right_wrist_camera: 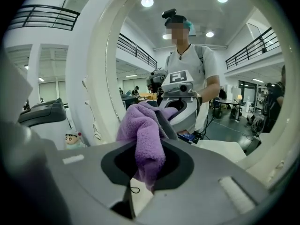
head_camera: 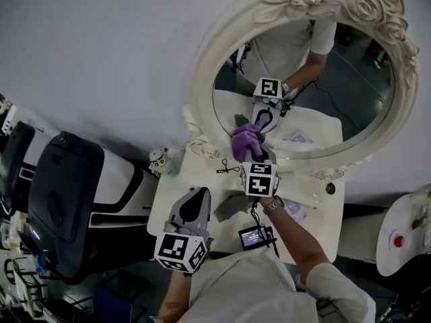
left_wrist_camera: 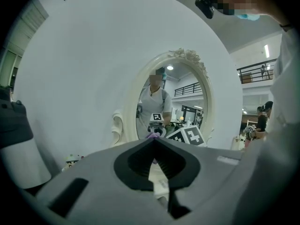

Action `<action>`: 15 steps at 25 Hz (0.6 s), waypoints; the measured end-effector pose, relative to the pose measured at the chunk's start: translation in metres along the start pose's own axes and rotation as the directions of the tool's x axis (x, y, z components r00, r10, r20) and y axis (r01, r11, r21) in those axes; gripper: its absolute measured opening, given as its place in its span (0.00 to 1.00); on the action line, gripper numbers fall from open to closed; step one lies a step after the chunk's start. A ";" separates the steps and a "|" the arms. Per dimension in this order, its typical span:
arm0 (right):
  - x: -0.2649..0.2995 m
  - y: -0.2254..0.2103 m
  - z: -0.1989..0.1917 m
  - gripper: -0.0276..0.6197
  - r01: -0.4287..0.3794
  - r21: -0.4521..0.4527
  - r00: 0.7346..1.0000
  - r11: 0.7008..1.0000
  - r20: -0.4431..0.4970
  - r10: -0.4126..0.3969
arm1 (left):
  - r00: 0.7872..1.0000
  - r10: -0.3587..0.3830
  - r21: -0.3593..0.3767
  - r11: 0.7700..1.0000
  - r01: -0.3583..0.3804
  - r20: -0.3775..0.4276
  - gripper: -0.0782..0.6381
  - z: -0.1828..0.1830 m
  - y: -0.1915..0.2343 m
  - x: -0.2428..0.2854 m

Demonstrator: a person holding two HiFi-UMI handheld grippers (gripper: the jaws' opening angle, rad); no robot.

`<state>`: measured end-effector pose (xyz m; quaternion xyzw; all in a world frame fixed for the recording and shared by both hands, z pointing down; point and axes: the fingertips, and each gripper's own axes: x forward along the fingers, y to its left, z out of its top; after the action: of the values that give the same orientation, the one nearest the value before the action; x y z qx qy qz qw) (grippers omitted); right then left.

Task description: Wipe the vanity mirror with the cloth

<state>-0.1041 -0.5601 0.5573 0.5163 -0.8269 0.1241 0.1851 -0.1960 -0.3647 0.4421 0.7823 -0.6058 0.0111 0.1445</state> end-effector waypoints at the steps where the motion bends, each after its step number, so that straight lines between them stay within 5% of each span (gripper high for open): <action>1: 0.003 0.000 -0.001 0.14 0.001 0.002 1.000 1.000 0.001 -0.001 | 1.000 0.006 -0.004 1.000 -0.006 -0.004 0.11 -0.002 0.002 0.000; 8: 0.006 -0.007 -0.001 0.14 0.002 0.001 1.000 1.000 0.024 -0.002 | 1.000 -0.009 0.004 1.000 0.009 -0.026 0.11 -0.005 -0.002 0.013; 15: -0.018 -0.068 -0.013 0.14 0.086 0.043 0.996 0.995 0.006 -0.086 | 0.993 -0.106 0.025 0.994 0.108 -0.042 0.11 -0.006 -0.039 0.043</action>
<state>-0.0329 -0.5701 0.5621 0.5557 -0.8018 0.1317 0.1762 -0.1461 -0.3954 0.4482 0.8151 -0.5598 0.0276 0.1466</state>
